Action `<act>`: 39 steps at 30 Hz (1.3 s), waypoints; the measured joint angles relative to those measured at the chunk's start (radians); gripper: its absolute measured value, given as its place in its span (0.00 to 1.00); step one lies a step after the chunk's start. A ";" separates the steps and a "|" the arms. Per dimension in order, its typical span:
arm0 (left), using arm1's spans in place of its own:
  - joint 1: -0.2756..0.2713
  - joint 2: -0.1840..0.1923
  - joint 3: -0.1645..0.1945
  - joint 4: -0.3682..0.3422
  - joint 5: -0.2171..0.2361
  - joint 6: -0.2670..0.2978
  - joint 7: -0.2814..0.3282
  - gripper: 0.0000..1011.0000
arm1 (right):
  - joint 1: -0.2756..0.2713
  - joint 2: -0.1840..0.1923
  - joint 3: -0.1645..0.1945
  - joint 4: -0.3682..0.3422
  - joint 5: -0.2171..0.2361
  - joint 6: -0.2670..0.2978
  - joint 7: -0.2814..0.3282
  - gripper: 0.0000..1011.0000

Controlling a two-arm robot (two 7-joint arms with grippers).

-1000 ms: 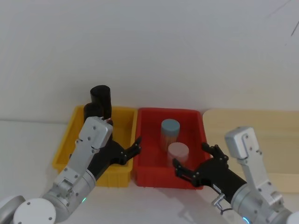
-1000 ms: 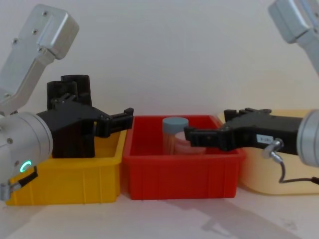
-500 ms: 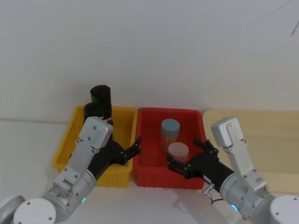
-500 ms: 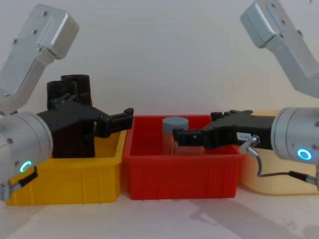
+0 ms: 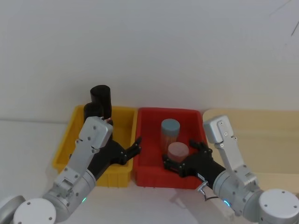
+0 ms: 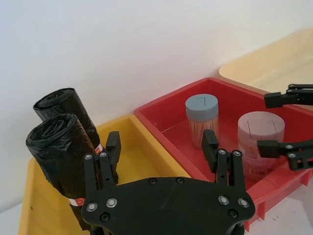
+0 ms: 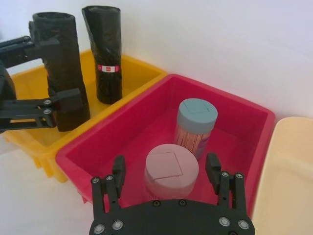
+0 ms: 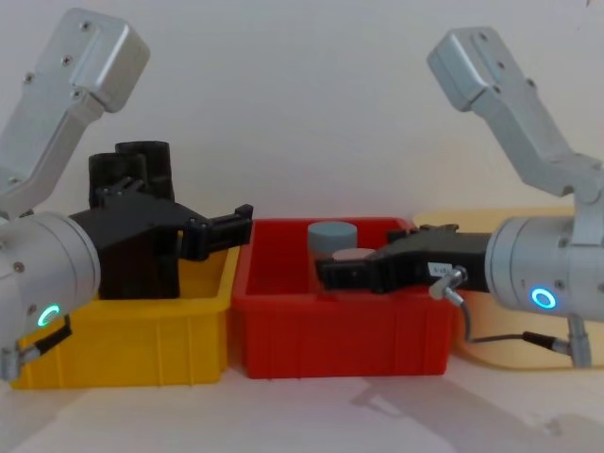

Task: Pick up the garbage bag with the one hand and transfer it to the other hand.

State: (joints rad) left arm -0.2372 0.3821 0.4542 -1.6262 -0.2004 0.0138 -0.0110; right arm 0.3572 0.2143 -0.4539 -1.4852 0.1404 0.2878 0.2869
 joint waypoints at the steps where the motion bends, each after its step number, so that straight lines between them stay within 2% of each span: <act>1: 0.000 0.000 0.000 0.000 0.000 0.000 0.000 0.99 | 0.004 -0.004 -0.001 0.008 -0.002 0.001 0.000 0.99; 13: 0.000 0.000 0.000 0.000 0.000 0.000 0.000 0.99 | 0.038 -0.034 -0.001 0.075 -0.021 0.003 -0.008 0.99; 21: 0.000 0.000 0.000 0.000 0.000 0.000 0.000 0.99 | 0.048 -0.043 -0.001 0.094 -0.027 0.004 -0.011 0.84; 22: 0.000 0.000 0.000 0.000 0.000 0.000 0.000 0.99 | 0.049 -0.044 -0.001 0.097 -0.028 0.004 -0.011 0.79; 26: 0.000 0.000 0.000 0.000 0.000 0.000 0.000 0.99 | 0.052 -0.047 0.000 0.104 -0.030 0.004 -0.012 0.68; 39: 0.000 0.000 0.000 0.000 0.000 0.000 0.000 0.99 | 0.051 -0.049 0.010 0.100 -0.033 -0.002 -0.013 0.66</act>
State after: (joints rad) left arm -0.2372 0.3821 0.4542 -1.6262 -0.2004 0.0138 -0.0109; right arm 0.4081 0.1658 -0.4441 -1.3852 0.1079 0.2856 0.2737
